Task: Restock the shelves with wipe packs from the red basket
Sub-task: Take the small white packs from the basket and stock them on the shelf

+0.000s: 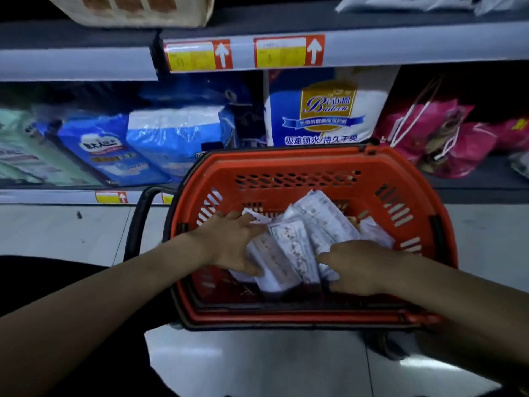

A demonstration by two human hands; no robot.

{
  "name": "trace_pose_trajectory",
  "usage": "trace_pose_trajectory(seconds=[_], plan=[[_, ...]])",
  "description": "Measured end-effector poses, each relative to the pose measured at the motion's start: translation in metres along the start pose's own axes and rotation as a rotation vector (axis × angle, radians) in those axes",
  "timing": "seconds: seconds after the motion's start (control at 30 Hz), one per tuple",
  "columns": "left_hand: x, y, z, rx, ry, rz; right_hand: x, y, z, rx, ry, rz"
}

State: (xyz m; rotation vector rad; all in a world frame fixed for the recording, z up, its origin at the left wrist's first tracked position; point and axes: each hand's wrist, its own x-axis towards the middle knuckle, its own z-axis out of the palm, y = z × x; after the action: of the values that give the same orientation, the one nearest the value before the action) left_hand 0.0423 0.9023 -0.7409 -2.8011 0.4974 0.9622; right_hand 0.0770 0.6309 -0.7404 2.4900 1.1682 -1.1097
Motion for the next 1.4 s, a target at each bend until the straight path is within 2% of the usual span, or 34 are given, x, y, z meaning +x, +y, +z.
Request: trace_pose_trajectory(seconds=[0.1, 0.17, 0.4, 0.63, 0.73, 0.8, 0.93, 1.1, 1.2, 1.27, 1.4], plan=[[0.005, -0.003, 0.003, -0.025, -0.091, 0.03, -0.001, -0.002, 0.007, -0.048, 0.026, 0.016], [0.007, -0.003, 0.007, 0.041, -0.097, 0.053, -0.001, -0.002, 0.01, -0.075, 0.058, 0.022], [0.019, 0.006, 0.025, 0.244, 0.034, 0.055, 0.0, -0.005, 0.013, -0.087, 0.04, 0.017], [0.021, 0.0, 0.025, 0.318, 0.111, 0.129, 0.001, -0.01, 0.005, -0.12, 0.04, 0.032], [0.021, -0.006, 0.015, 0.326, 0.216, 0.187, -0.002, -0.01, 0.002, -0.11, 0.05, 0.033], [0.021, -0.007, 0.003, 0.199, 0.275, 0.19, -0.005, -0.009, -0.001, -0.044, 0.049, 0.023], [0.016, -0.001, -0.019, -0.271, 0.318, 0.063, -0.007, -0.003, -0.012, 0.148, 0.052, 0.077], [0.004, -0.005, -0.045, -0.88, 0.354, -0.041, -0.01, 0.005, -0.028, 0.366, 0.333, 0.233], [0.0, -0.01, -0.056, -1.046, 0.397, -0.057, -0.01, 0.009, -0.037, 0.614, 0.499, 0.235], [-0.003, -0.013, -0.061, -1.089, 0.438, -0.043, -0.009, 0.013, -0.047, 0.863, 0.551, 0.253], [-0.01, -0.018, -0.07, -1.183, 0.473, -0.029, -0.012, 0.025, -0.062, 1.302, 0.482, 0.304]])
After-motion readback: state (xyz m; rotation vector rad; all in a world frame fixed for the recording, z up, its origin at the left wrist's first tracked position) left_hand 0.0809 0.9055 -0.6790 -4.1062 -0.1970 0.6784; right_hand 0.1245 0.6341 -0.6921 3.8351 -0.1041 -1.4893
